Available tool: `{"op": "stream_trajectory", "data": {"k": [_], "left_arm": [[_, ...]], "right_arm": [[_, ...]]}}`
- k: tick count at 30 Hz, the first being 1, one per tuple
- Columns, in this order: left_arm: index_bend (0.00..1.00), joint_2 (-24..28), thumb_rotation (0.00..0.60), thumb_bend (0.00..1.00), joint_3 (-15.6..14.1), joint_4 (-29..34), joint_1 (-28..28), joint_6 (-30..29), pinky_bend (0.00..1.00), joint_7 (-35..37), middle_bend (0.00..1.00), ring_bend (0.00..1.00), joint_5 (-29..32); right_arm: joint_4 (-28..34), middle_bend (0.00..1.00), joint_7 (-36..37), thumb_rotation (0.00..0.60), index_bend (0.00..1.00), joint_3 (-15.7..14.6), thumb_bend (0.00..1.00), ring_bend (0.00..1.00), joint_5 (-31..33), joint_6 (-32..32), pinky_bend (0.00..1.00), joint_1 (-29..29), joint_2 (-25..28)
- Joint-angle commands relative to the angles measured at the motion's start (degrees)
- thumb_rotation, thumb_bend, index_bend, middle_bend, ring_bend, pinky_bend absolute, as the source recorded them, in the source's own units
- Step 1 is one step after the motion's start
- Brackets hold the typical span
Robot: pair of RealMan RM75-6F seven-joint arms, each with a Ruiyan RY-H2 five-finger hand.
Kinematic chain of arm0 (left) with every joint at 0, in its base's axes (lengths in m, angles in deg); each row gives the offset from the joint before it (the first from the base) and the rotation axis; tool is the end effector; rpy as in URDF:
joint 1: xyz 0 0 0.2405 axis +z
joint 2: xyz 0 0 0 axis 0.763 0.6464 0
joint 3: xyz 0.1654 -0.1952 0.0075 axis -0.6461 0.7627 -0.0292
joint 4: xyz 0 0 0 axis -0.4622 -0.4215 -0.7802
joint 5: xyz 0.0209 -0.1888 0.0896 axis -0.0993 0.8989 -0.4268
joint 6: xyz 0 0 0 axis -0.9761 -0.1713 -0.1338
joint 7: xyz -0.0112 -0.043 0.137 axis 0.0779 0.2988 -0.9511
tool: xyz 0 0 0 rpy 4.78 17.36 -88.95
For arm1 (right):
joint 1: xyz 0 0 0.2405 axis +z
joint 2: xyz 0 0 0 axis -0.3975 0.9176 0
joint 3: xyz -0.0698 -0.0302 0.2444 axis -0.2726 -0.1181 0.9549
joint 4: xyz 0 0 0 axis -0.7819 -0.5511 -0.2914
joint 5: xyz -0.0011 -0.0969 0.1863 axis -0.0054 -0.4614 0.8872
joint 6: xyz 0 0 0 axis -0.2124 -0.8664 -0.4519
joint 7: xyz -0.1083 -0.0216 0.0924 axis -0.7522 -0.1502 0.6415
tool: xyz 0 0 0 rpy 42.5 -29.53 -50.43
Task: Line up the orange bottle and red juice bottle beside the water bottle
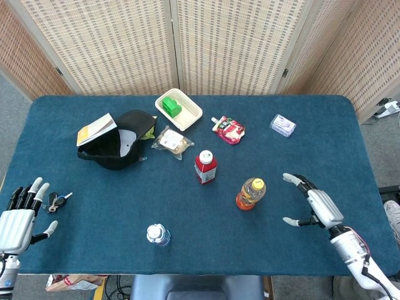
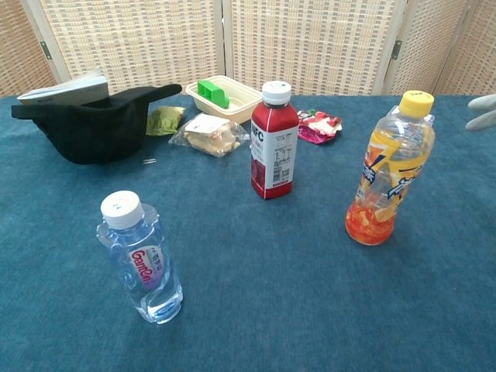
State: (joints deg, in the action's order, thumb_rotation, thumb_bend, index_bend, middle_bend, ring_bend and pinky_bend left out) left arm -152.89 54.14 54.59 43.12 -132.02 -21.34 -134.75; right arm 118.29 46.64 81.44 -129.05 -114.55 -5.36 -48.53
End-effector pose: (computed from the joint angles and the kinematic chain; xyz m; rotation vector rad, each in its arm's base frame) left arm -0.3021 0.1893 0.1514 -1.4294 -0.8184 -0.7974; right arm -0.2697 -0.2378 0.0980 1.5224 -1.5324 1.2061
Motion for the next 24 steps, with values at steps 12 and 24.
{"op": "stream_trajectory", "data": {"k": [12,24], "left_arm": [[0.0,0.26,0.6,0.23,-0.08,0.07,0.0,-0.11,0.0,0.46,0.0,0.0,-0.41],[0.0,0.44,0.6,0.23,-0.08,-0.18,0.1,-0.25,0.0,1.03,0.0,0.0,-0.49]], "right_arm": [[-9.95,0.15,20.23,0.6,0.11,0.69,0.02,0.04,-1.41,6.31,0.12,8.85,-10.12],[-14.66,0.2,26.3,0.6,0.12,-0.16,0.03,0.08,-2.72,7.79,0.12,13.31,-14.86]]}}
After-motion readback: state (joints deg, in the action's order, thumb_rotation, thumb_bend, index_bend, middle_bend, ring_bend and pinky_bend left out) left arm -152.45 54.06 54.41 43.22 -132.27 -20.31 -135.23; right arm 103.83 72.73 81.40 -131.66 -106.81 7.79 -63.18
